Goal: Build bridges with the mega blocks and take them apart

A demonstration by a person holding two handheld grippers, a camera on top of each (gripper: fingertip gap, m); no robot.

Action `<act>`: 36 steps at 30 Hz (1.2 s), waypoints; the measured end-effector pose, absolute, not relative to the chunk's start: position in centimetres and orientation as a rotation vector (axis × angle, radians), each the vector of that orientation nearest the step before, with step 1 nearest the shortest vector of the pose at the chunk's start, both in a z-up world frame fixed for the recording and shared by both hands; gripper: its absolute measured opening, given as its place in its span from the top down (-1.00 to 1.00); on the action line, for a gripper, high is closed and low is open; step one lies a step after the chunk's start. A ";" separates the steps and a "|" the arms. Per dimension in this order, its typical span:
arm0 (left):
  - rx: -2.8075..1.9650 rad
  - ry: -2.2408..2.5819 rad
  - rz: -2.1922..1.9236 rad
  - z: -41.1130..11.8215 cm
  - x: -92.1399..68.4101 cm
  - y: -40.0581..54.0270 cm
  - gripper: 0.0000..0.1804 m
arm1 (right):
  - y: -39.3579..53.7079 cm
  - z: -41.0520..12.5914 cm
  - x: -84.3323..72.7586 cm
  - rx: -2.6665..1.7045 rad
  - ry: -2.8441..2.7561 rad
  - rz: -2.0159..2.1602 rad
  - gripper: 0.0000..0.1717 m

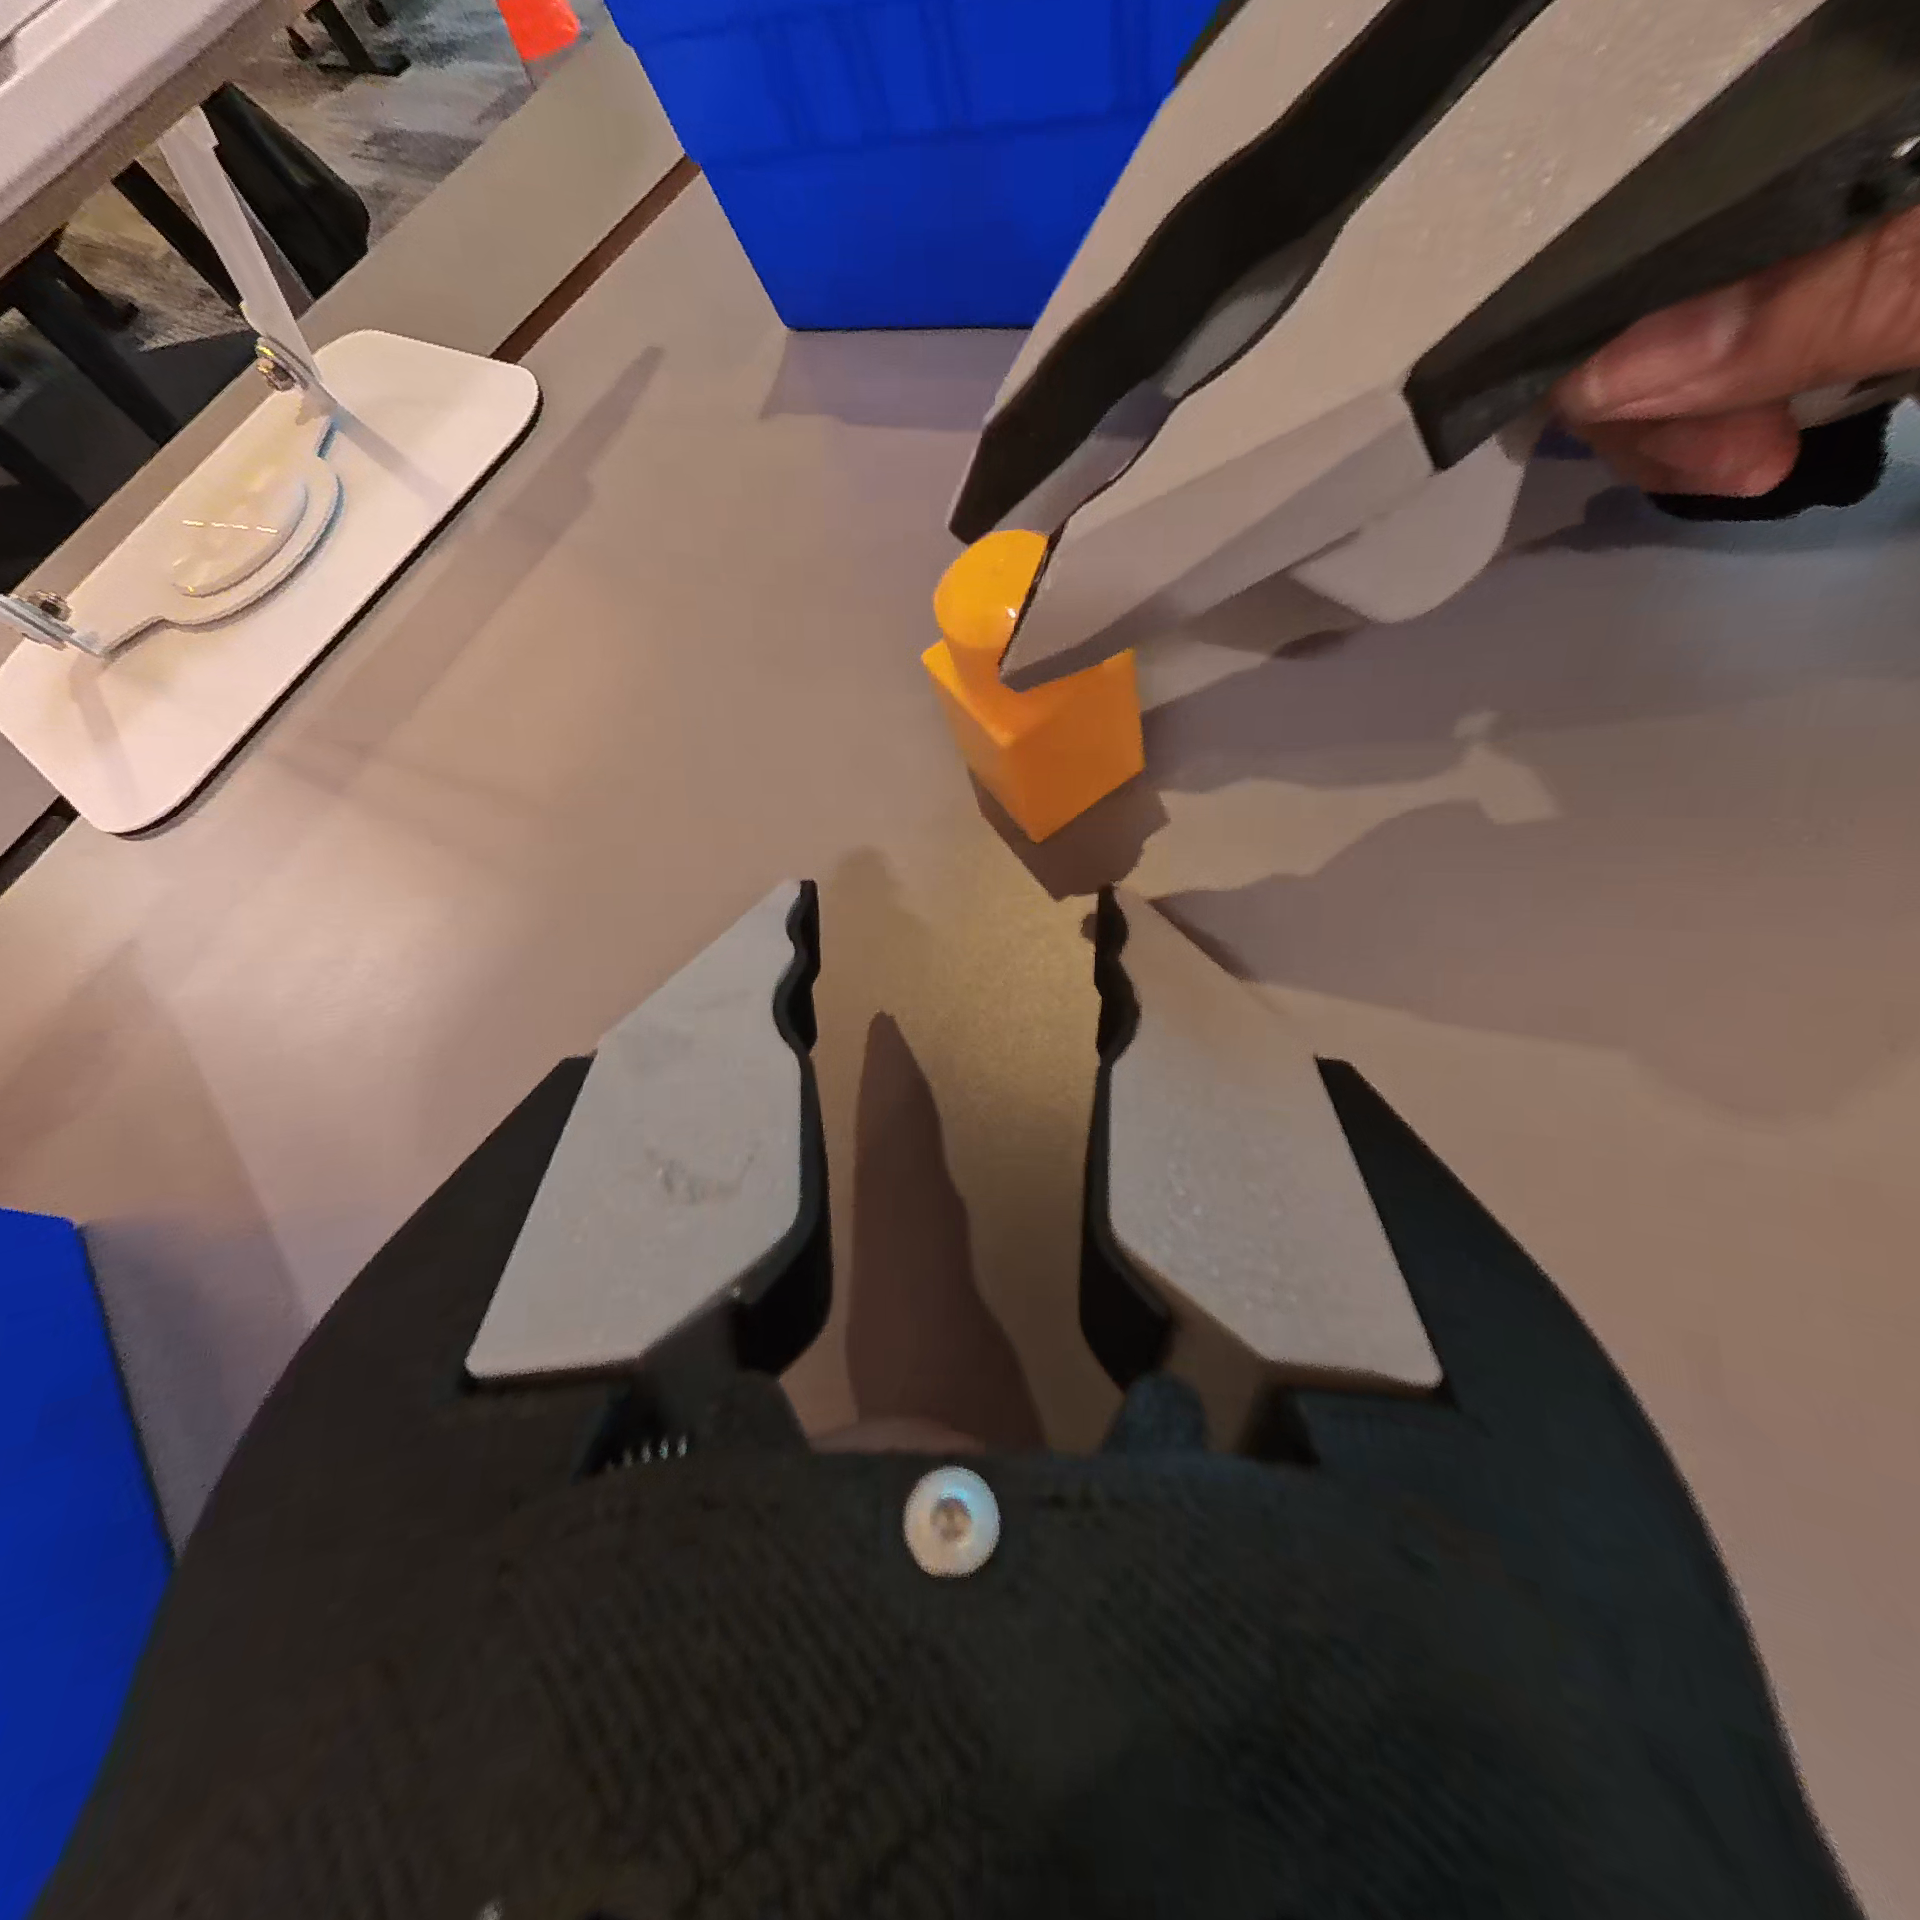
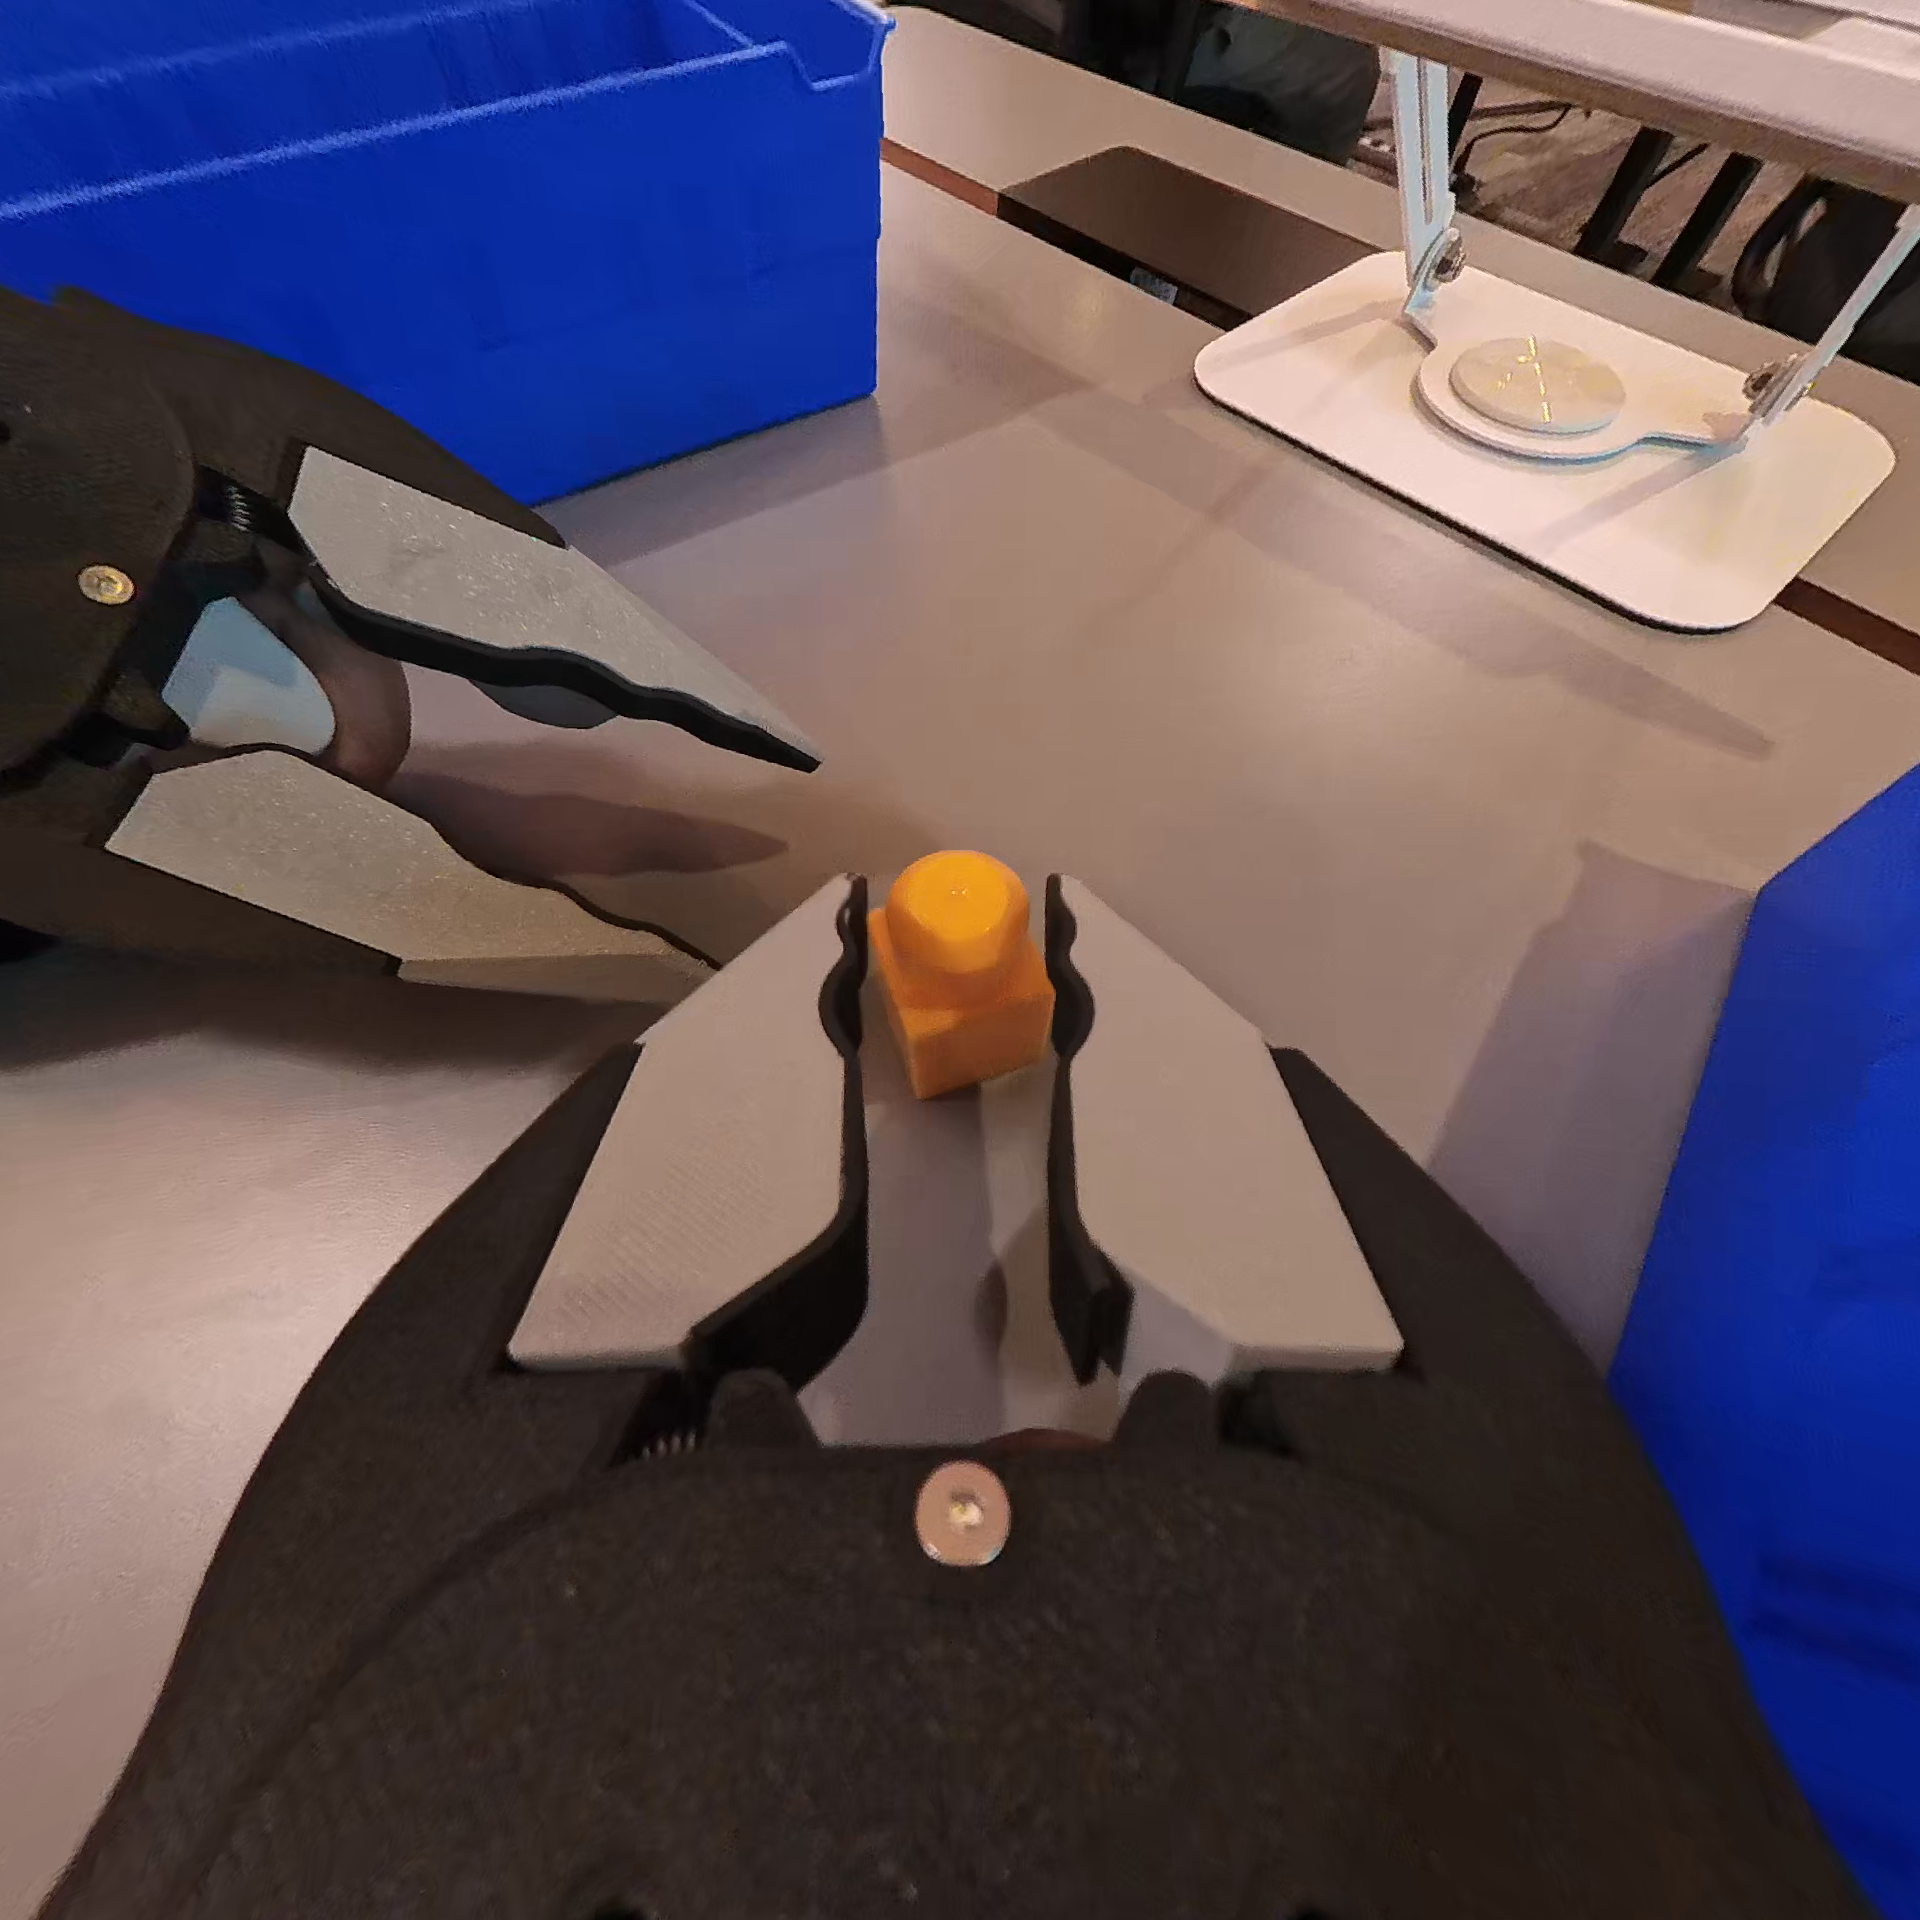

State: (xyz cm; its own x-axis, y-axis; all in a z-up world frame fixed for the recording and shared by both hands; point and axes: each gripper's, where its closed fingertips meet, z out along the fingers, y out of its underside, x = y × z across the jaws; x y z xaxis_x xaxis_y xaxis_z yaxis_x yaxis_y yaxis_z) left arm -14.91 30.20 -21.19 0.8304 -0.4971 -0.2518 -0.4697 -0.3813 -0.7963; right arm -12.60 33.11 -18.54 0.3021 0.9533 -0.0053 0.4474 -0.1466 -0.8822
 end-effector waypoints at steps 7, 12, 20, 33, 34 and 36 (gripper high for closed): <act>-2.010 0.635 -0.187 -19.0 -14.1 25.9 0.42 | 33.2 -16.2 -12.3 -1.648 -1.211 0.805 0.62; -1.889 0.546 -0.115 -11.8 -17.4 20.3 0.41 | 32.7 -15.1 -12.3 -1.598 -1.198 0.828 0.63; -1.903 0.119 0.027 -3.0 -33.8 18.0 0.42 | 31.9 -14.8 -12.5 -1.560 -1.225 0.840 0.63; -2.585 0.385 -0.121 -20.6 -39.1 21.3 0.40 | 32.3 -14.7 -12.5 -1.535 -1.224 0.826 0.64; -2.591 0.386 -0.123 -20.7 -39.1 21.5 0.43 | 32.4 -14.8 -12.5 -1.540 -1.221 0.826 0.63; -2.614 0.398 -0.113 -20.8 -39.4 21.8 0.42 | 32.5 -14.9 -12.5 -1.548 -1.218 0.825 0.63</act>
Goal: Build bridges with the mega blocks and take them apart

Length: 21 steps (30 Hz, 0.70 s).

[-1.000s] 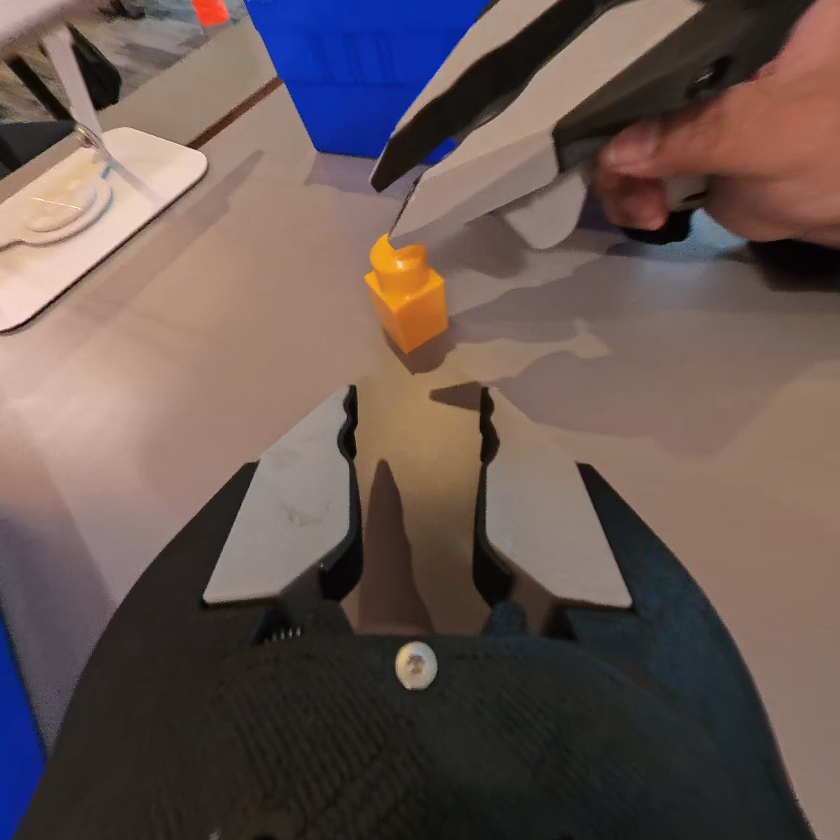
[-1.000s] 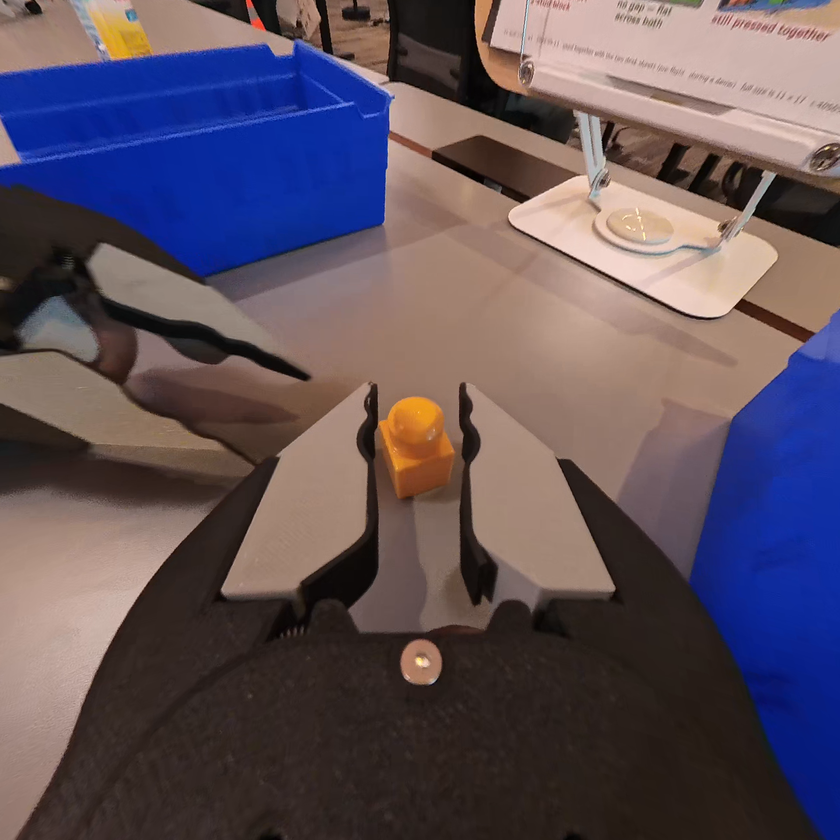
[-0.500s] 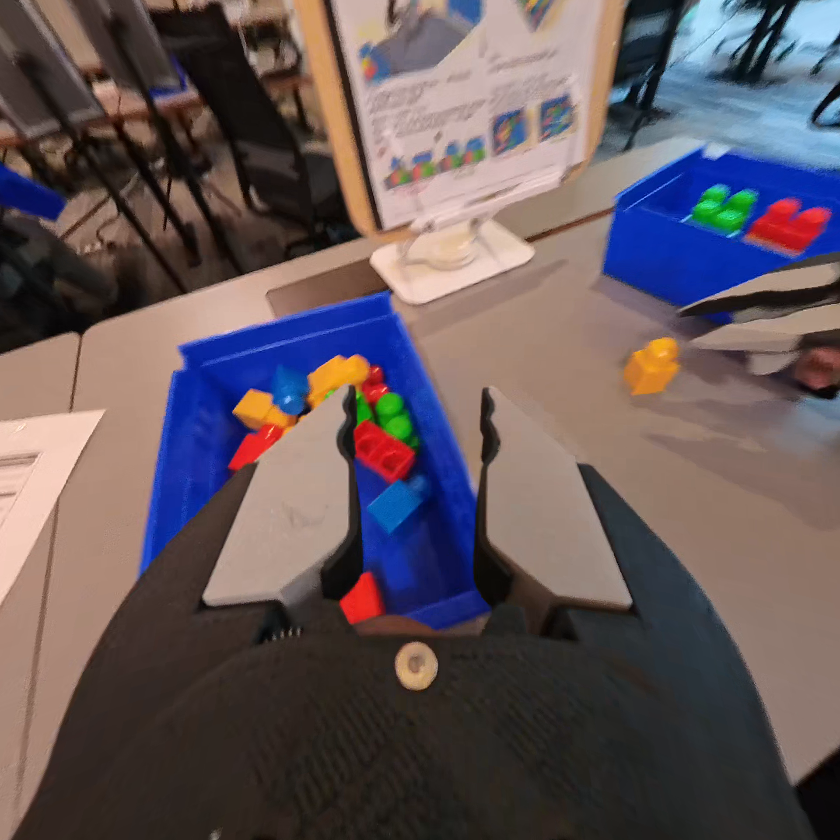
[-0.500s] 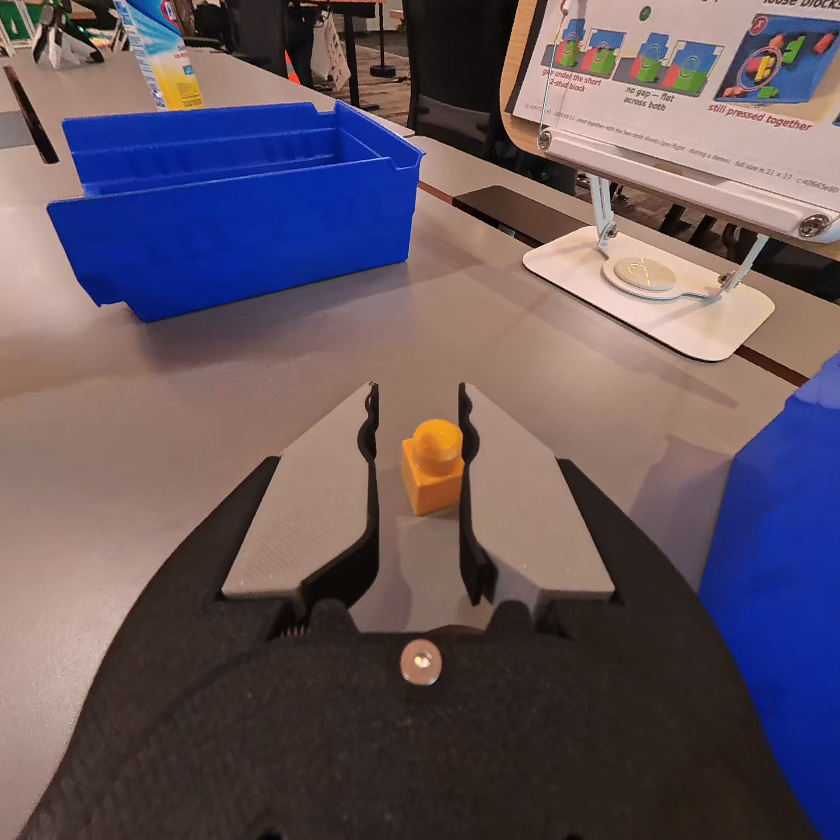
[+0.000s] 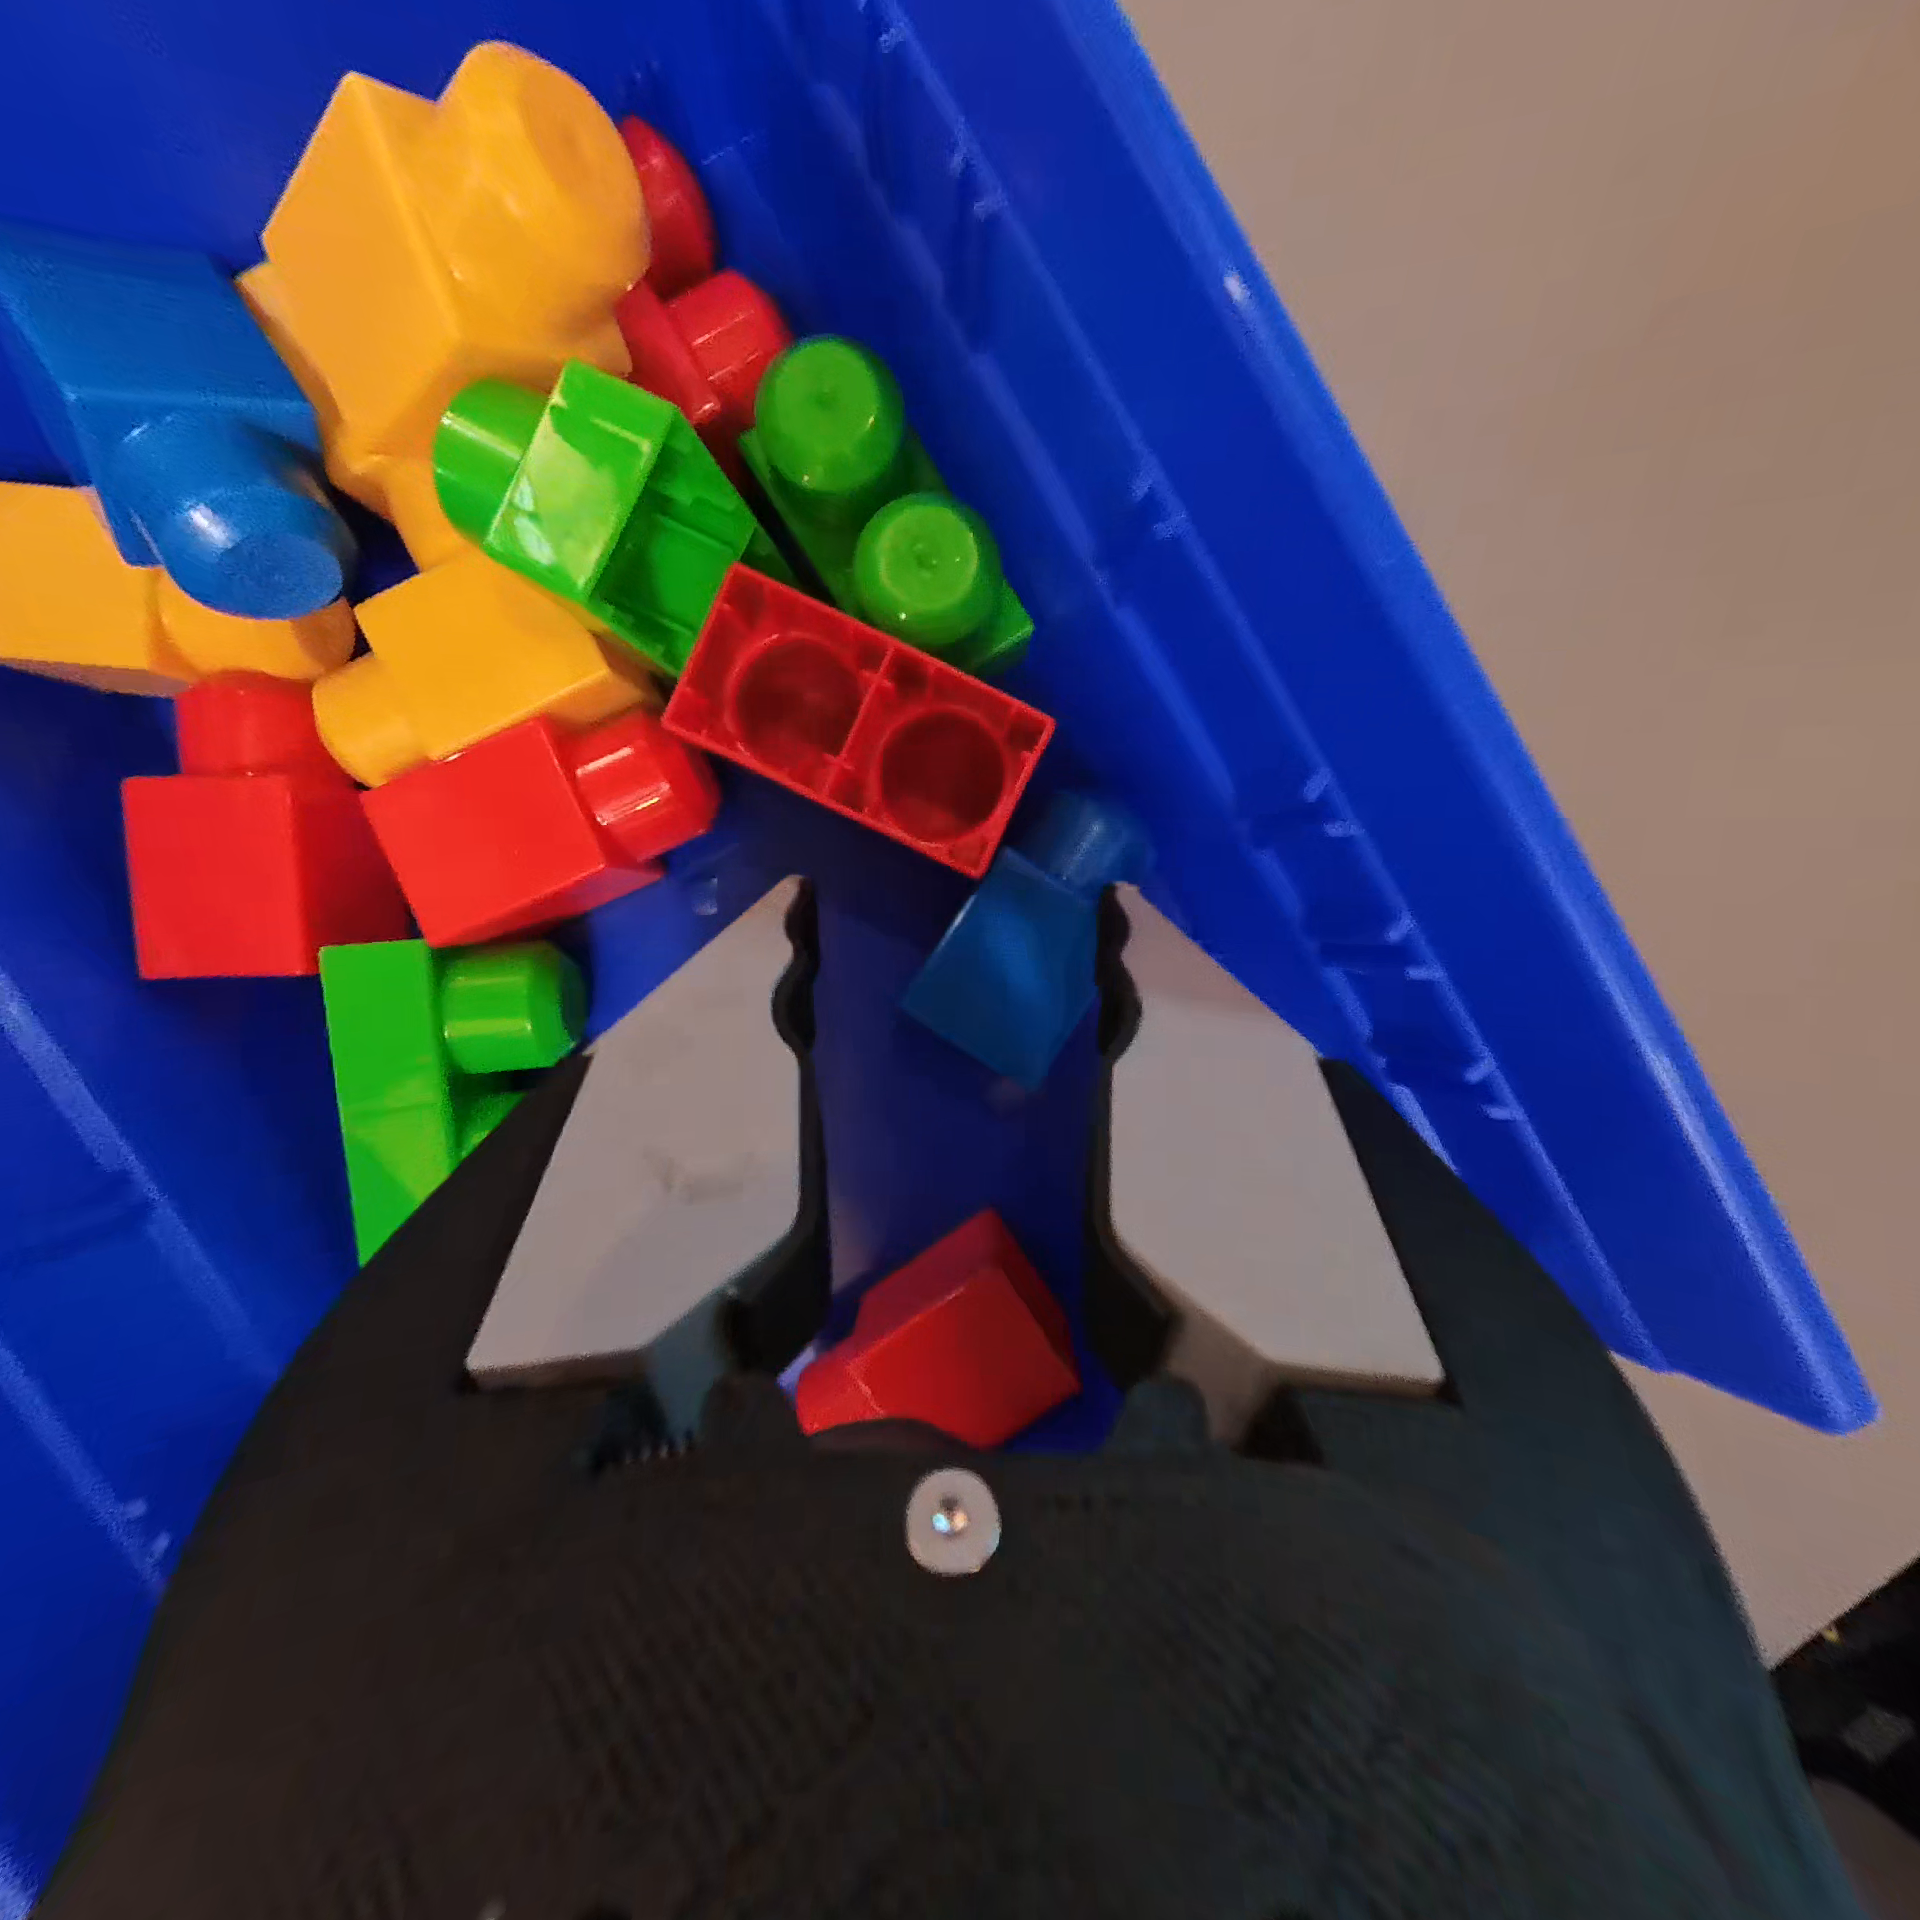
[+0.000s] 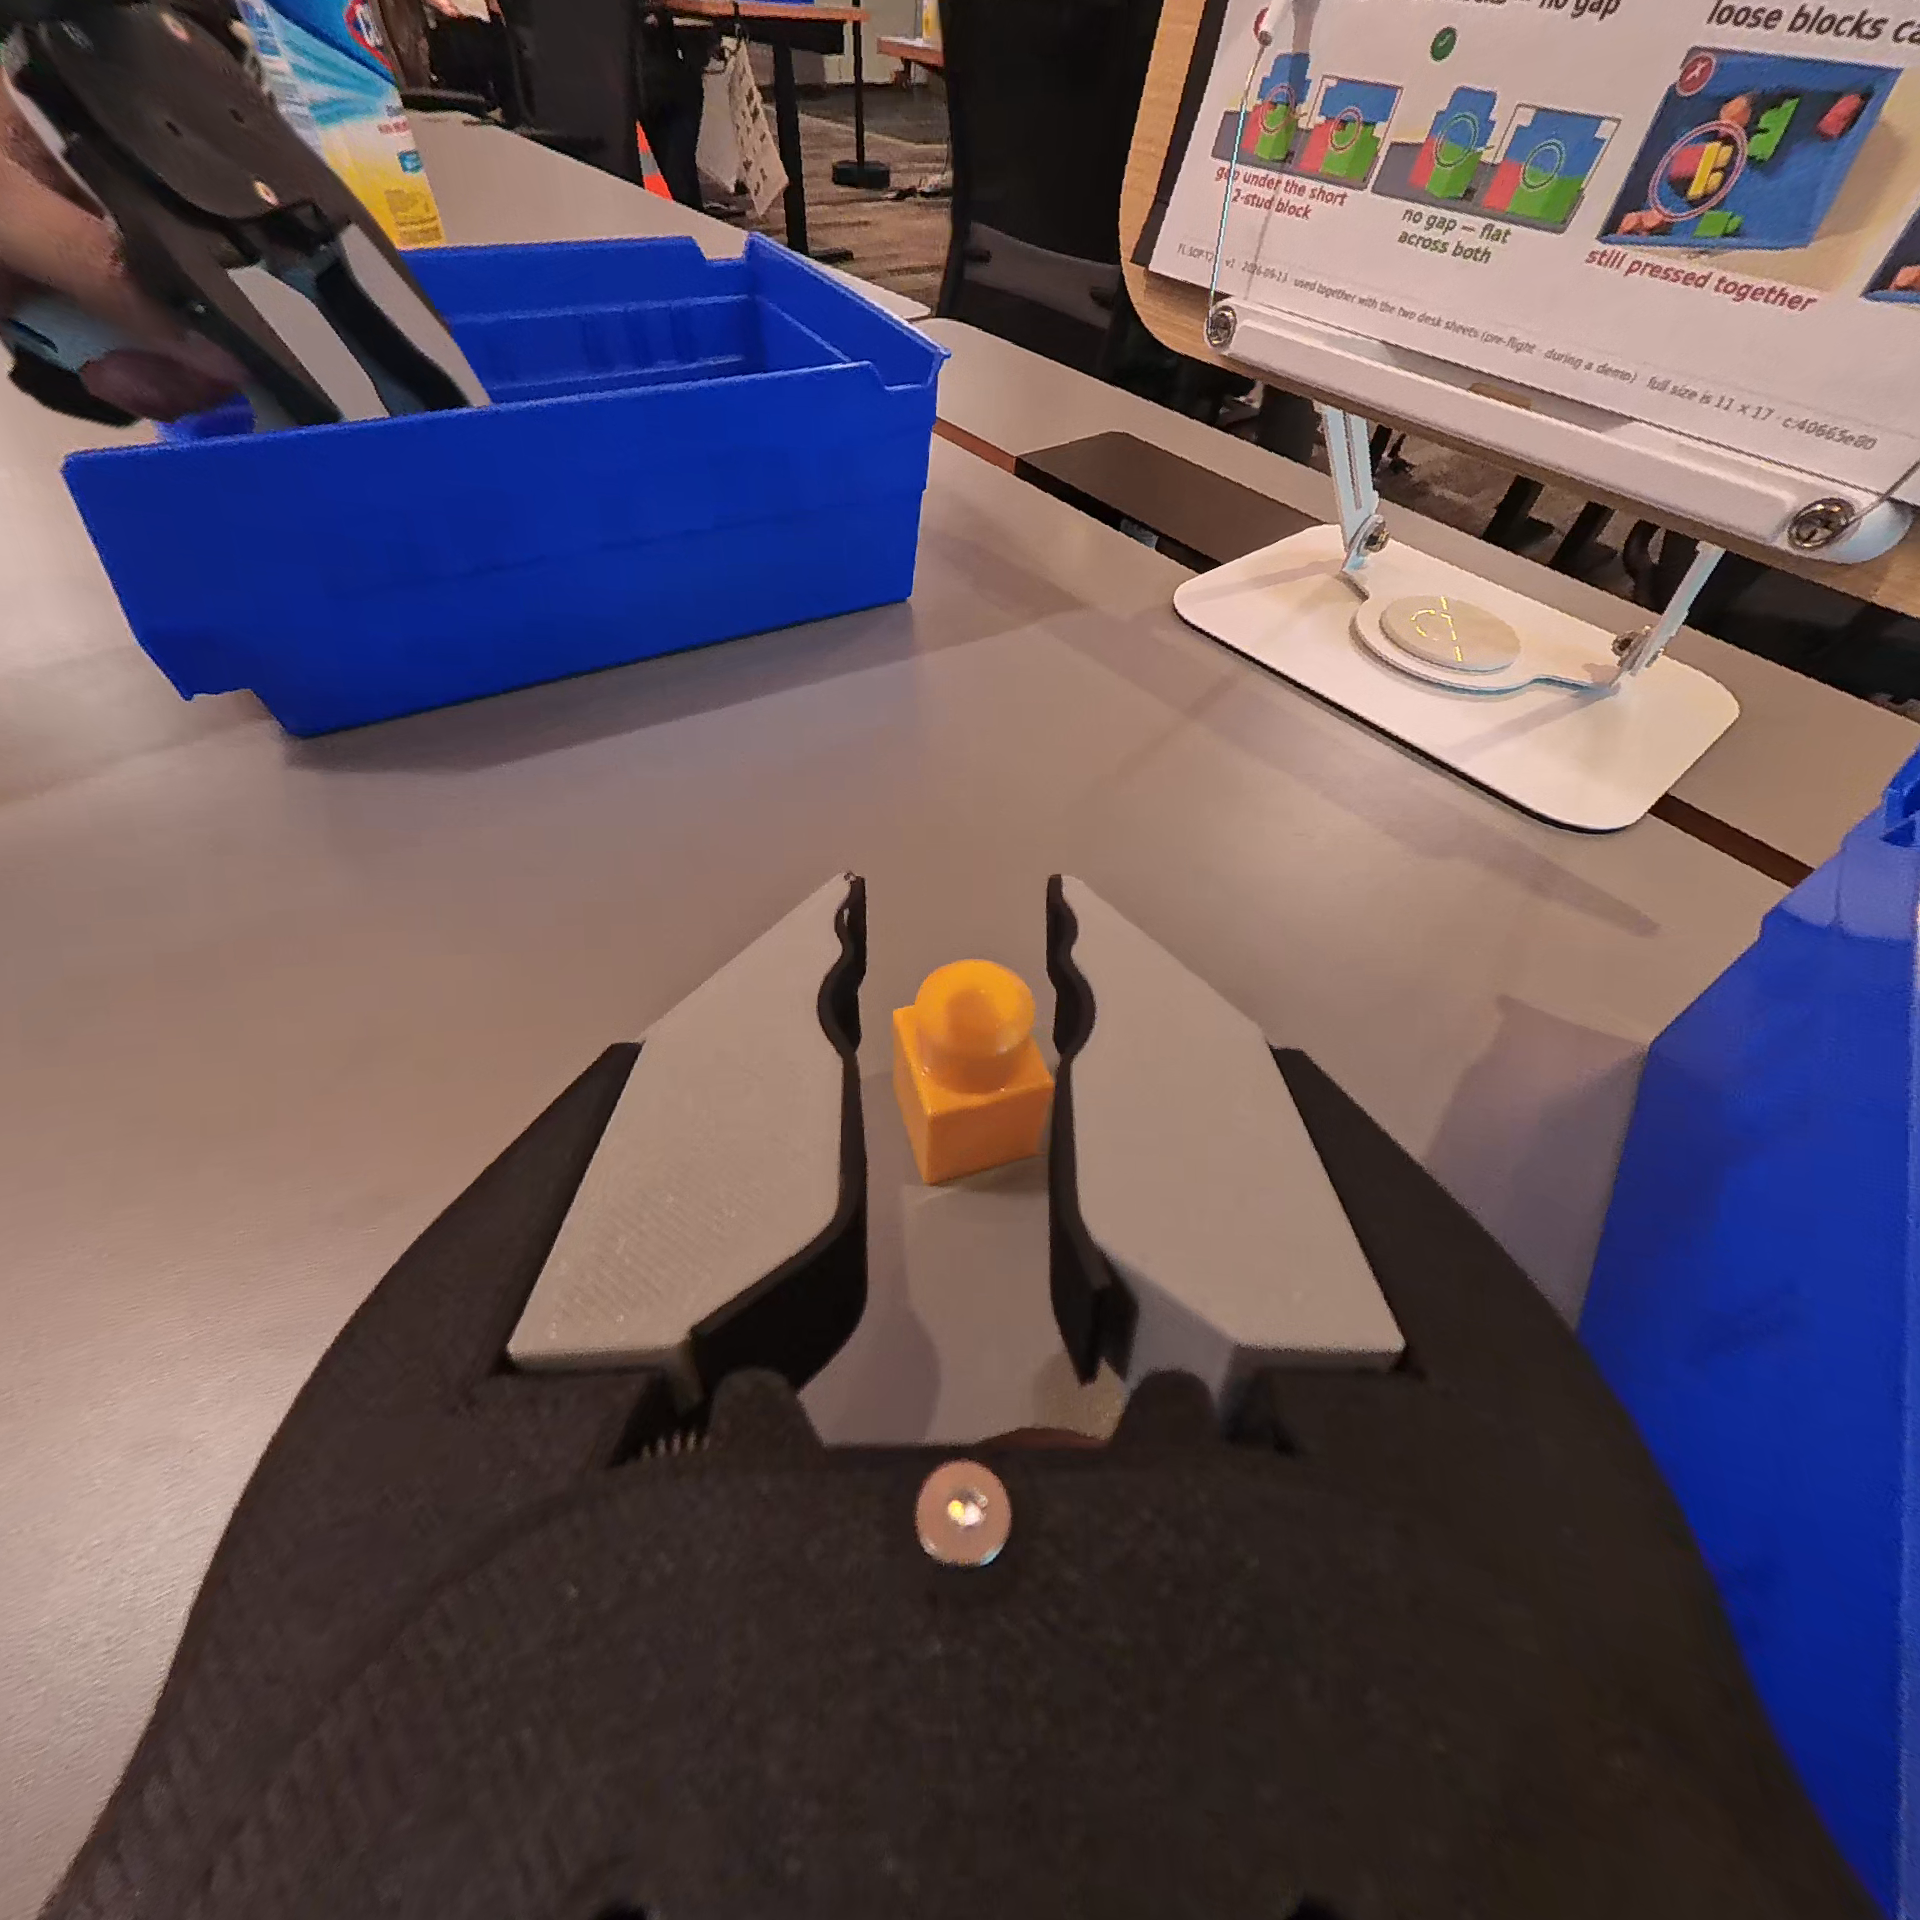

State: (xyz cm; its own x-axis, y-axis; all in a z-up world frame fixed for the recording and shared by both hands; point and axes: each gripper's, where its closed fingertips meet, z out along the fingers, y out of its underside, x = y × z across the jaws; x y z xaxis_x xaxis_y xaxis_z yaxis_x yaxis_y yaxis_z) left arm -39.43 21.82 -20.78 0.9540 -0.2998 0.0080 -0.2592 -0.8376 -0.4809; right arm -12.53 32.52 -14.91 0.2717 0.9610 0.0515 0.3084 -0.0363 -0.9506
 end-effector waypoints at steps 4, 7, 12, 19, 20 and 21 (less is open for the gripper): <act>-2.628 0.460 -0.100 -20.5 -40.0 21.4 0.48 | 32.6 -15.0 -12.4 -1.551 -1.216 0.817 0.64; -2.547 0.551 -0.183 -18.5 -39.1 20.9 0.56 | 32.6 -14.8 -12.3 -1.549 -1.210 0.831 0.64; -2.488 0.909 -0.084 -18.0 -38.5 19.6 0.50 | 32.3 -15.0 -12.6 -1.549 -1.226 0.842 0.64; -2.668 1.100 0.113 -22.6 -40.4 19.6 0.44 | 32.0 -14.9 -12.6 -1.539 -1.235 0.834 0.64; -2.692 1.131 0.144 -23.3 -40.8 19.5 0.51 | 32.0 -14.9 -12.6 -1.537 -1.232 0.836 0.64; -2.674 1.159 0.149 -23.4 -40.8 19.6 0.55 | 32.1 -14.8 -12.5 -1.537 -1.231 0.838 0.64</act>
